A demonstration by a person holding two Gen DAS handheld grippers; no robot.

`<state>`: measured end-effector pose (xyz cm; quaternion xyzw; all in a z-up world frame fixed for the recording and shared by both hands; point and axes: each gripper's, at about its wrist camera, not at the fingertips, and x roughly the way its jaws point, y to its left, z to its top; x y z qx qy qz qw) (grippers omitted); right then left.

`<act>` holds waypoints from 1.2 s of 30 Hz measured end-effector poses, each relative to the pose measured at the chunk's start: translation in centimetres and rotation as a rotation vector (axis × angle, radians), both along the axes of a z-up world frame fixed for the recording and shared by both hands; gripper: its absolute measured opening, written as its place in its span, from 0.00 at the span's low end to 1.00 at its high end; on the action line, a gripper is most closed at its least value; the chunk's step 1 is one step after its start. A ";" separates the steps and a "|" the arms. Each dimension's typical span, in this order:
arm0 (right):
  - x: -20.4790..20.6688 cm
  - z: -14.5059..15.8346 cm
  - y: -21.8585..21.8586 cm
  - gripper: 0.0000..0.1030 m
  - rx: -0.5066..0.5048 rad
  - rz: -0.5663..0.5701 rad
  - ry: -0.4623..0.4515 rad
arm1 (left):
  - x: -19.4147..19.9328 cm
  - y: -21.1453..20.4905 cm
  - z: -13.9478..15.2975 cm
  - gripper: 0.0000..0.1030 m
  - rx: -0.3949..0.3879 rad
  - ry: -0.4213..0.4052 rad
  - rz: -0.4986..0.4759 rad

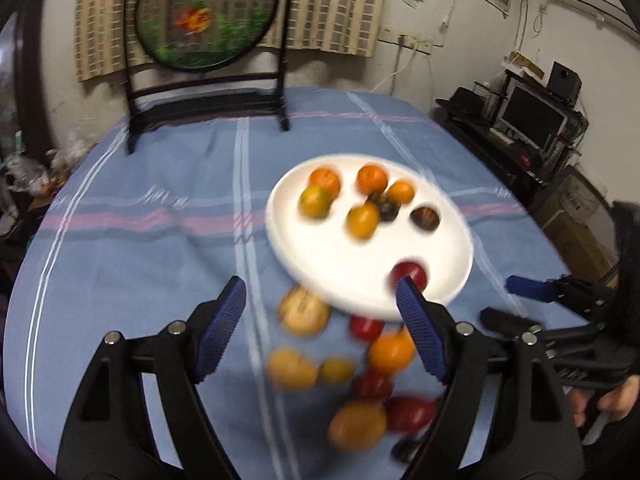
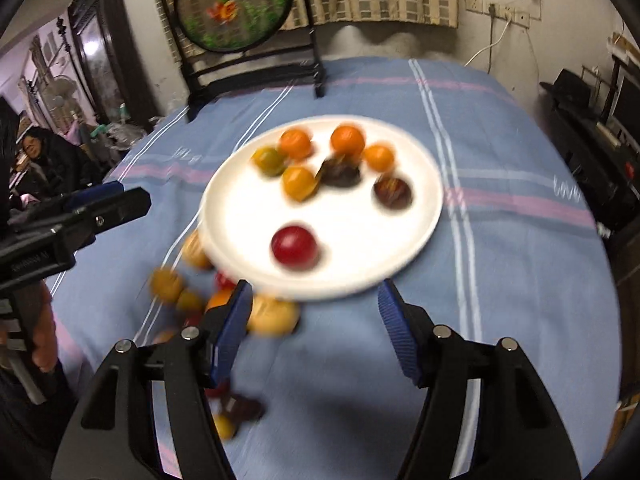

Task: Organize fruits
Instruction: 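Carry the red plum and mandarin onto the white plate and open both tools, then grasp a yellow-green fruit with the right tool while the left tool grasps a large tan fruit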

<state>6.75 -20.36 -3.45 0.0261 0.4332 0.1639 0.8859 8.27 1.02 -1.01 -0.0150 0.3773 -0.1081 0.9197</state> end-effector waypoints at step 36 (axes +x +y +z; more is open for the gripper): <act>-7.8 -3.3 1.0 0.27 0.047 0.043 0.017 | -6.5 -1.0 -7.8 0.68 0.045 0.125 -0.052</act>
